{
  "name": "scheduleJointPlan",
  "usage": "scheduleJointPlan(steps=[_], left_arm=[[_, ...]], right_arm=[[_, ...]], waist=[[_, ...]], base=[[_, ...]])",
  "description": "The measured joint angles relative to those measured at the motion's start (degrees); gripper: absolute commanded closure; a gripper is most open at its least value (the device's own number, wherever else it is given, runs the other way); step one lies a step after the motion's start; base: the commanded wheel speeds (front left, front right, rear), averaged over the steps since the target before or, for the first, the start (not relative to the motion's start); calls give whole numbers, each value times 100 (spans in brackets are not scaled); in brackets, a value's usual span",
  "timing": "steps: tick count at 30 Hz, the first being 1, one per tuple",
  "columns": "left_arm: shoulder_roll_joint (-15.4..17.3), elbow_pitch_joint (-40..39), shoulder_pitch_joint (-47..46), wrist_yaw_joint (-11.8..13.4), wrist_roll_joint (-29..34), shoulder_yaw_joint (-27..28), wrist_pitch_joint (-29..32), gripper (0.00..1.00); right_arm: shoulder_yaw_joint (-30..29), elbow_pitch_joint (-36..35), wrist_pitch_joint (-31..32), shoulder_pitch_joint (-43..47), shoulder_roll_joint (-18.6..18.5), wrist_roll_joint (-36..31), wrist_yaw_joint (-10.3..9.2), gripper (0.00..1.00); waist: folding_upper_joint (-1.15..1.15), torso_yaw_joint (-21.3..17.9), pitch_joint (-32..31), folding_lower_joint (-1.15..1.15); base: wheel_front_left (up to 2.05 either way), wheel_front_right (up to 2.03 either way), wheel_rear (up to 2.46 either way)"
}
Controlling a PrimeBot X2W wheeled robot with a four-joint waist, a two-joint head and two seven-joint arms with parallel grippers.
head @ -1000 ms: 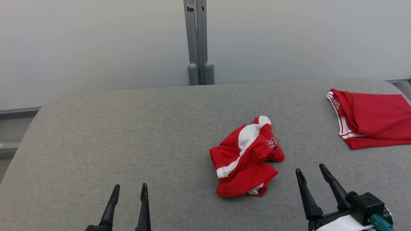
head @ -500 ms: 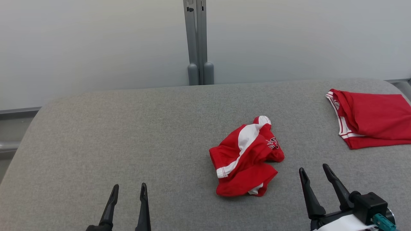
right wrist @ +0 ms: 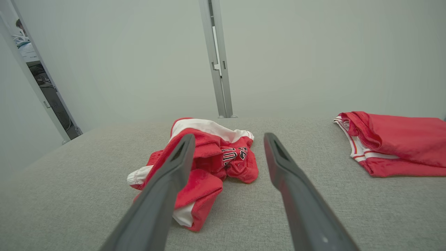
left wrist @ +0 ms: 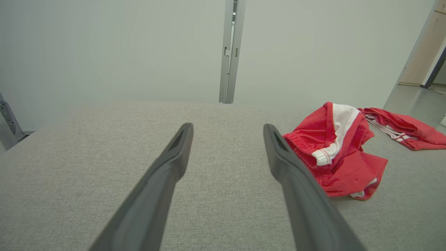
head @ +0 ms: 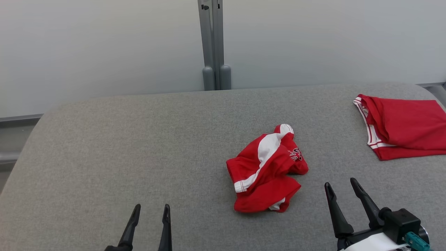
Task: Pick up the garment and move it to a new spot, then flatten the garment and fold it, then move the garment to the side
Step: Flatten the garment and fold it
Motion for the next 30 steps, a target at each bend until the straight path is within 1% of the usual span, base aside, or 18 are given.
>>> scheduleJointPlan(steps=[3,4,6,9,11,13,16,18,21,25,30], left_arm=[[0,186,-49,-242,-42,-88,-1,0],[0,296,-90,-371,-122,-143,-1,0],[-1,576,-188,-605,-468,-308,0,0],[-3,1032,-424,-775,-873,-641,0,0],[-5,1310,-659,-802,-1257,-877,0,0],[8,1457,-970,-815,-1748,-1358,-1,0],[-9,1601,-1411,-817,-2548,-1892,-1,0],[98,1706,-1666,-817,-2909,-2156,0,0],[253,1968,-2011,-821,-3099,-2274,0,0],[241,2229,-2310,-821,-3446,-2548,0,0],[290,2349,-2600,-822,-3700,-2807,-1,0]], right_arm=[[24,0,0,-16,-9,12,0,0],[32,-2,0,-24,-12,14,0,0],[59,4,0,-36,-31,15,0,0],[107,15,0,-92,-81,20,0,0],[107,15,0,-136,-121,36,0,0],[101,12,0,-152,-166,48,0,0],[99,-10,0,-181,-219,58,0,0],[90,-35,0,-218,-238,58,0,0],[78,-80,0,-271,-265,57,0,0],[82,-121,0,-368,-274,52,0,0],[85,-148,0,-461,-272,36,0,0]], waist=[[0,-13,47,0],[0,-20,70,0],[0,-36,125,0],[0,-72,212,0],[0,-94,278,0],[0,-121,358,0],[0,-154,478,0],[0,-179,556,0],[0,-217,681,0],[0,-277,859,0],[0,-351,1063,0]], base=[[0,0,0],[0,0,0],[0,0,0],[0,0,0],[0,0,0],[0,0,0],[0,0,0],[0,0,0],[0,0,0],[0,0,0],[0,0,0]])
